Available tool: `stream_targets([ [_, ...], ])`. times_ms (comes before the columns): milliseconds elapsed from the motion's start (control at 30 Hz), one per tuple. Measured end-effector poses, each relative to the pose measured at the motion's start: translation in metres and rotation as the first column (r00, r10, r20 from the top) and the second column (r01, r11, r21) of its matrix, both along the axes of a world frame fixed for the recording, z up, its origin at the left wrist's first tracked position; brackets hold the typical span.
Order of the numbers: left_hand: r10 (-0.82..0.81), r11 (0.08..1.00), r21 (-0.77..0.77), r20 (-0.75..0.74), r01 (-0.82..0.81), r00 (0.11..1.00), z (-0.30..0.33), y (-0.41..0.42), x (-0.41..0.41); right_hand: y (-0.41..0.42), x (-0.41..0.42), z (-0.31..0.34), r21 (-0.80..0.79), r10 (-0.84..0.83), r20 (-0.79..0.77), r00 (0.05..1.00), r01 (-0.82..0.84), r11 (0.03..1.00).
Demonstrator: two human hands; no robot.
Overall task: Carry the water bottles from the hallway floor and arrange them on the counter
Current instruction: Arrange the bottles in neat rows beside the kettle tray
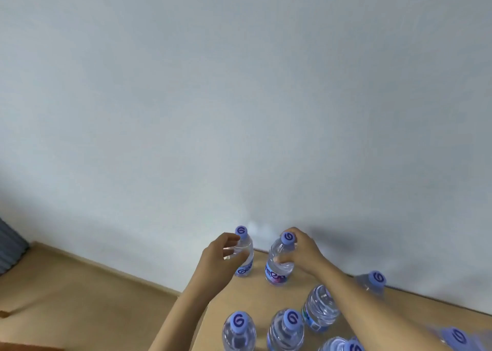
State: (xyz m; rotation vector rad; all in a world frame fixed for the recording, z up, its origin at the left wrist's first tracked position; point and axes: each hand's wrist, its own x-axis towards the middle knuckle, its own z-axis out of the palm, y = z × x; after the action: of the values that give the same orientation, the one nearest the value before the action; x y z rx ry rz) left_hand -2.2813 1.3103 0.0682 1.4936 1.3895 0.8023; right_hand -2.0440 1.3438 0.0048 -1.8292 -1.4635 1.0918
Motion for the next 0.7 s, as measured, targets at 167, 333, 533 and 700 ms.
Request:
stream_targets([
  [167, -0.123, 0.992, -0.03, -0.036, 0.121, 0.992, 0.008, 0.003, 0.024, -0.037, 0.017, 0.063, 0.118, 0.001, -0.101, 0.995, 0.011, 0.993],
  [333, -0.323, 0.944, -0.061, 0.055, 0.326, 0.945, 0.037, -0.003, 0.055, -0.073, 0.032, 0.156, 0.273, 0.04, -0.181, 0.983, 0.011, 0.962],
  [533, -0.547, 0.836, 0.14, 0.272, 0.53, 0.791, 0.097, -0.02, 0.092, -0.109, 0.044, 0.244, 0.417, 0.06, -0.321, 0.945, 0.085, 0.905],
  [700, -0.504, 0.855, 0.352, 0.388, 0.382, 0.772, 0.143, -0.055, 0.13, -0.138, 0.046, 0.29, 0.498, -0.019, -0.353, 0.935, 0.206, 0.842],
])
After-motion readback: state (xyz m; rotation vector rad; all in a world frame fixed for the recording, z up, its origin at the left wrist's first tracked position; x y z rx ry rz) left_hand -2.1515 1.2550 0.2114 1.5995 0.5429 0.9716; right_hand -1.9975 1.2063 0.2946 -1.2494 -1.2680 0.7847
